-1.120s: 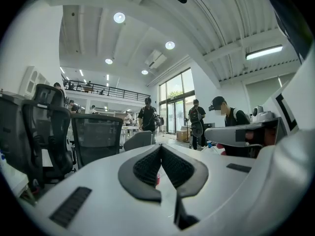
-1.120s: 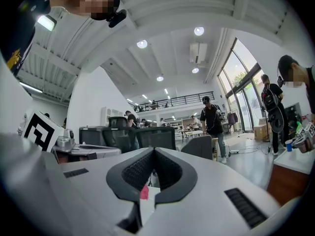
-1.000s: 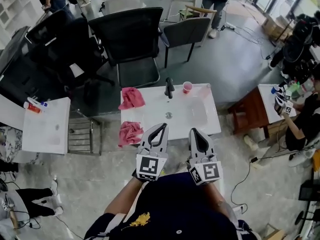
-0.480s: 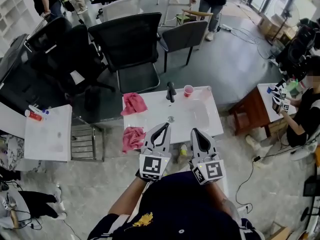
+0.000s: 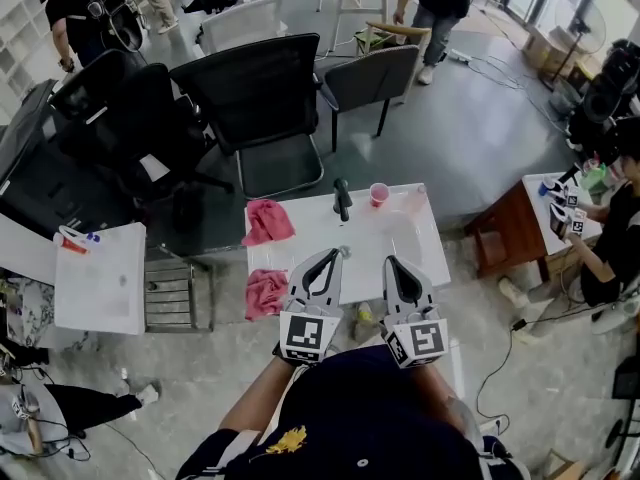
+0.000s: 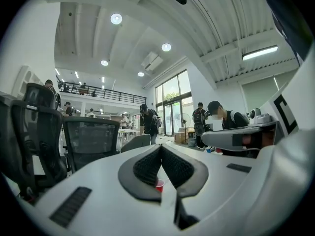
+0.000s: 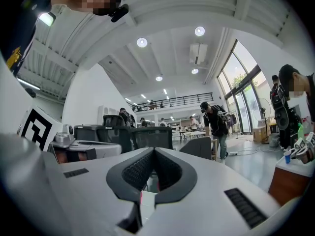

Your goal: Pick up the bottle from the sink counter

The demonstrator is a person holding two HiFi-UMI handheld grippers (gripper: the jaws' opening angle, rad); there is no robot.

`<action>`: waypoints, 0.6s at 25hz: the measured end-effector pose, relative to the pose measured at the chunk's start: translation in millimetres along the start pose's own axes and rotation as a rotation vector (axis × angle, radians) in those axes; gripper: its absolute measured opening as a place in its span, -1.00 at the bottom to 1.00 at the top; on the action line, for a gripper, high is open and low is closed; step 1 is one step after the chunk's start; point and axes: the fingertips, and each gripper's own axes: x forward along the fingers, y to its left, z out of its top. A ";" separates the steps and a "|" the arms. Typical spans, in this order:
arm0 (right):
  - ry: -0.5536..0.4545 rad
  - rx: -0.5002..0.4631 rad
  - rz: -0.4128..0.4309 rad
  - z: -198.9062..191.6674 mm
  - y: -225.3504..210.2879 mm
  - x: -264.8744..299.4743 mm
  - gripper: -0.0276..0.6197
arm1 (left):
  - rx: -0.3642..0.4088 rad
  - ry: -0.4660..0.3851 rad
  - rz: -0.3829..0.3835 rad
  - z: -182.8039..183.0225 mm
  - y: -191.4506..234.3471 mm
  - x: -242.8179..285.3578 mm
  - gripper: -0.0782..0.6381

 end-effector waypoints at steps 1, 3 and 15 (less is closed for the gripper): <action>0.002 -0.002 0.001 0.2 -5.6 5.3 -0.83 | 0.000 0.001 0.000 0.3 1.5 7.3 -0.73; 0.005 -0.003 0.002 1.1 -16.6 14.3 -0.83 | 0.001 0.003 0.000 0.9 4.1 21.3 -0.73; 0.018 0.001 -0.018 1.5 -66.0 47.4 -0.83 | 0.000 0.019 -0.022 -1.2 9.0 83.5 -0.73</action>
